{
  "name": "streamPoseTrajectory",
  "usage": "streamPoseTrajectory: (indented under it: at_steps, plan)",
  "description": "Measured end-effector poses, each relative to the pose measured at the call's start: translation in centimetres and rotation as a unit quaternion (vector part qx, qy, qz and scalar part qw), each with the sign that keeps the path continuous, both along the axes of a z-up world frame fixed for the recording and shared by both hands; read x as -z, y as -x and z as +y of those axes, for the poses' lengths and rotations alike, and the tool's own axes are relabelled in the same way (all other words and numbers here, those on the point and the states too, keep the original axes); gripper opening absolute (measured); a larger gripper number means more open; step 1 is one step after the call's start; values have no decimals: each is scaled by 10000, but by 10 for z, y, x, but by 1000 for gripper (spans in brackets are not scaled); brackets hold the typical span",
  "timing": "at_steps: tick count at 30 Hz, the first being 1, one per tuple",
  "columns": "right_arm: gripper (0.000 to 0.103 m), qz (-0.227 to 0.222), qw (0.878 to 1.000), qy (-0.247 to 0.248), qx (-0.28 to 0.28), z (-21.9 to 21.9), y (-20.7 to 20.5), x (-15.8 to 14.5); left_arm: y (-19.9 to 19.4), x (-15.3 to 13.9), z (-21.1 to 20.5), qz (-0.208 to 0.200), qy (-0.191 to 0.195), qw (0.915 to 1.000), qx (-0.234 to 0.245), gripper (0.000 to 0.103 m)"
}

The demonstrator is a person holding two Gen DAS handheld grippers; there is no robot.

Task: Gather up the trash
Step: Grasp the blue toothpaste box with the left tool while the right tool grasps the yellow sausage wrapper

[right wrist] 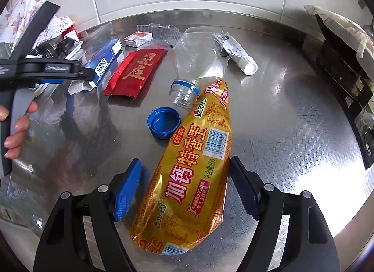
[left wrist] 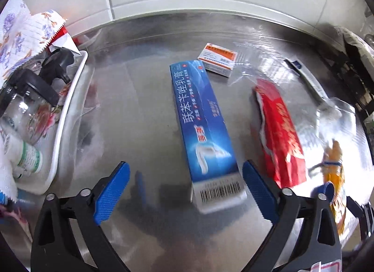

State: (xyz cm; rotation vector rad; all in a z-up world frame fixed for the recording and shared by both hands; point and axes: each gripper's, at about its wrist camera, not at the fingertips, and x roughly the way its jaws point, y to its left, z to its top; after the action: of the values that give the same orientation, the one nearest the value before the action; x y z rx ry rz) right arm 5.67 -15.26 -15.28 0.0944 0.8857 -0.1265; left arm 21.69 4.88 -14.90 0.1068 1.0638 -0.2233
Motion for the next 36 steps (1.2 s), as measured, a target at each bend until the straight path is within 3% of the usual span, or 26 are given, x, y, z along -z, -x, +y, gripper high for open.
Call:
streamPoseTrajectory:
  at_steps: [9,10,12,17,18,20,23,36]
  plan:
    - [77,-45,10000,22,-17,1,-1,1,-7,10,-10,-116,-177,9998,2,89]
    - [76,-46,10000,23,-19,2,0,1,-6,9,-10,-148,-170,9997,23,85]
    - [67,-74,10000,23,-49,2,0,0,-4,7,-11,-204,-162,9996,112,75]
    - [33,-92,9999,-5,-99,3,4,-3,-9,3,-8,-207,-139,9995,200,42]
    - [30,-90,9999,-25,-95,2,4,-4,-10,3,-5,-185,-93,9996,177,41]
    - [20,-97,9999,-79,-101,0,6,-5,-10,1,-1,-135,44,9998,127,40]
    - [14,-96,9998,-114,-117,-5,8,-8,-9,-1,5,-76,188,9998,18,40]
    - [10,-288,9987,-238,-336,-22,22,-27,31,-21,10,-221,236,9992,-220,40]
